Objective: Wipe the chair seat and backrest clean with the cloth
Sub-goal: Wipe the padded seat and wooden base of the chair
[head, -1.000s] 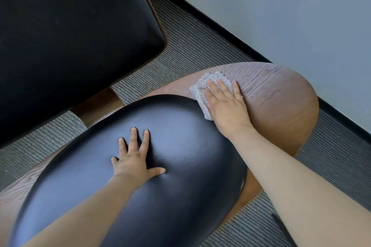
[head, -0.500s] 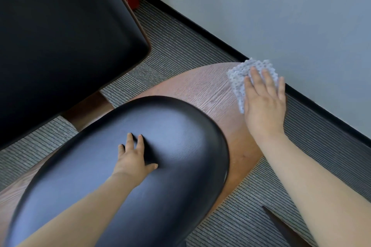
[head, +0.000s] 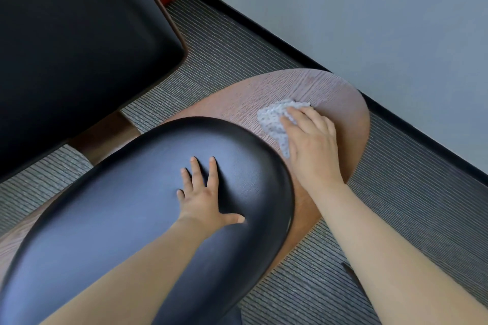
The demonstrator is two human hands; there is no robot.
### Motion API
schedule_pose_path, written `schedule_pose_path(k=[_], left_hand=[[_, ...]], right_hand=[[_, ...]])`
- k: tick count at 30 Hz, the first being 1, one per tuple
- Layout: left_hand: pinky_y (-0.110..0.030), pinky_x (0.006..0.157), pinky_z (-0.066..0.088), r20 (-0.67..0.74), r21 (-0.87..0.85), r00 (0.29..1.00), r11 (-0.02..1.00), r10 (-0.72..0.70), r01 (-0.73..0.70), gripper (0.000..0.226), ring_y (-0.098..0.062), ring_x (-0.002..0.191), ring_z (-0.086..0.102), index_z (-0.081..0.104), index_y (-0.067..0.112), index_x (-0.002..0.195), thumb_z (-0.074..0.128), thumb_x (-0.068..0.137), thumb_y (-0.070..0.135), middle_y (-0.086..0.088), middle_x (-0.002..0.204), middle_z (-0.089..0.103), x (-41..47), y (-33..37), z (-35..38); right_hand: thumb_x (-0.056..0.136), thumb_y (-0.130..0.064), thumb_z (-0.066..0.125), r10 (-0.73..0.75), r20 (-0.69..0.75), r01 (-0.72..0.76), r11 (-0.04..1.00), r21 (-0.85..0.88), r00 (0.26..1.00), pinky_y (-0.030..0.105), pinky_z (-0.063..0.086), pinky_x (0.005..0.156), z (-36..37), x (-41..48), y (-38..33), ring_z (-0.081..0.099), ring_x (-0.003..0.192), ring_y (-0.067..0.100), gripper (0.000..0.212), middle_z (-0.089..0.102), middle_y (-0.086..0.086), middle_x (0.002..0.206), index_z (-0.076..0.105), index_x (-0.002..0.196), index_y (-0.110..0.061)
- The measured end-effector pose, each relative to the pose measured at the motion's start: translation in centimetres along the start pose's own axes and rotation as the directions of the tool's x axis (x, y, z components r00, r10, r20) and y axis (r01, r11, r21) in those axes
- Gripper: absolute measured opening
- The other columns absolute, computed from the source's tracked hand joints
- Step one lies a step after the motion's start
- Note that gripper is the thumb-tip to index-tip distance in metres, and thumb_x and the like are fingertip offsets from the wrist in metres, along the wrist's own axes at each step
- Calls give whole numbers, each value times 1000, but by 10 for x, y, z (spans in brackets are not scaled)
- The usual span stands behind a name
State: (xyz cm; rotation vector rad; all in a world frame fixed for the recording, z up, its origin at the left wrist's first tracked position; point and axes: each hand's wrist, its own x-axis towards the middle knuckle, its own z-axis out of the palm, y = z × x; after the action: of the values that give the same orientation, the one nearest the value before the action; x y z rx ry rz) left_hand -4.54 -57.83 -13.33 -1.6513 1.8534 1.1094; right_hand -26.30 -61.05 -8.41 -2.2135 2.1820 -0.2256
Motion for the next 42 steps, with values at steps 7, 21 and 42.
schedule_pose_path(k=[7,21,42], left_hand=[[-55,115,11,-15,11,1000,1000,-8,9,142,-41,142,-23,-33,26,143,72,58,71,-13,149,-40,3,3,3],[-56,116,10,-13,-12,1000,1000,-23,23,143,-39,142,-23,-33,28,142,75,57,68,-10,149,-41,4,4,3],[-48,118,14,-103,54,983,988,153,-148,111,-38,145,-14,-19,30,148,55,76,70,-5,156,-26,-28,2,33]], right_hand=[[88,-10,42,-92,193,111,990,-92,977,48,-1,118,33,0,-11,29,141,29,46,48,7,144,54,132,-10],[88,-1,39,88,176,-47,974,-222,980,52,6,118,-16,-29,36,13,146,27,55,29,5,155,41,142,-13],[88,-2,48,65,216,-44,994,-101,974,48,18,117,11,-98,7,16,146,29,58,27,12,155,35,145,-7]])
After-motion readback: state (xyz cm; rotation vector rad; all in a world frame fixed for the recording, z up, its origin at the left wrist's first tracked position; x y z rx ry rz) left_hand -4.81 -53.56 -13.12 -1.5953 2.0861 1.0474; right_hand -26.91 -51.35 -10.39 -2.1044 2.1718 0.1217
